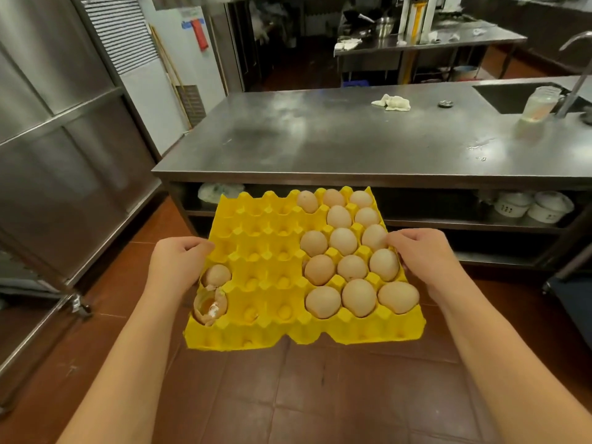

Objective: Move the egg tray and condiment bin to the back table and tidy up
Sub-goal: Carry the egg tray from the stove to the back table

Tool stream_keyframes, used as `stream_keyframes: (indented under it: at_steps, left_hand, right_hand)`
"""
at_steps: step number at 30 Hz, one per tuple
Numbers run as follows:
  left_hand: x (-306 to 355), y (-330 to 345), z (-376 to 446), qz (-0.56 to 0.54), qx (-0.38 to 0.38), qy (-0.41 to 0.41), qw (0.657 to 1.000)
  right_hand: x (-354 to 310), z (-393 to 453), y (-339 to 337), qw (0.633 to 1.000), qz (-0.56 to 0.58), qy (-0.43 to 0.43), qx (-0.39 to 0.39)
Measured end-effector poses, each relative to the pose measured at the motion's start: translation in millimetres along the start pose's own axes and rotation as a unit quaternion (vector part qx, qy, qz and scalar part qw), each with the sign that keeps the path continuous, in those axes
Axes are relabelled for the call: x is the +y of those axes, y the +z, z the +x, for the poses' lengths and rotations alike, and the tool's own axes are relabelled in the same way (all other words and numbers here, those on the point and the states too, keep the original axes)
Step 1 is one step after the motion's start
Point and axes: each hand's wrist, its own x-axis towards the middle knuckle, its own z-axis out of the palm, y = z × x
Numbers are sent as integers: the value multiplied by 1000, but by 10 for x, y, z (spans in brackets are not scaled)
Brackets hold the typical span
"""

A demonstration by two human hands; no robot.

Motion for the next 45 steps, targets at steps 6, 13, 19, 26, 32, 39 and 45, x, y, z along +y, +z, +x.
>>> stream_keyframes:
  at_steps: [6, 13, 19, 26, 32, 39, 45]
  left_hand:
    - [243, 328, 815, 14, -23, 9, 1000]
    - [583, 871, 1720, 10, -12, -1, 1000]
    - [803, 1207, 2382, 11, 12, -15, 1000]
    - [830, 1477, 3291, -7, 18, -40, 999]
    - [801, 1676, 4313, -18, 14, -35, 999]
    - [1015, 2028, 5480, 9, -23, -16, 1000]
    - [1161, 2577, 6266, -3, -54, 9, 999]
  right_hand:
    - [-100, 805, 91, 1000, -2, 2, 18]
    - [-143, 2022, 139, 1000, 9, 2, 4]
    - [-270, 2956, 214, 1000, 4, 2, -24]
    - [-426, 3934, 543, 999, 6, 16, -39]
    - [-540, 4741, 979, 999, 23, 37, -18]
    - [-643, 5573, 1229, 997, 27, 63, 20]
    - [-516, 6313, 1262, 995, 32, 85, 36]
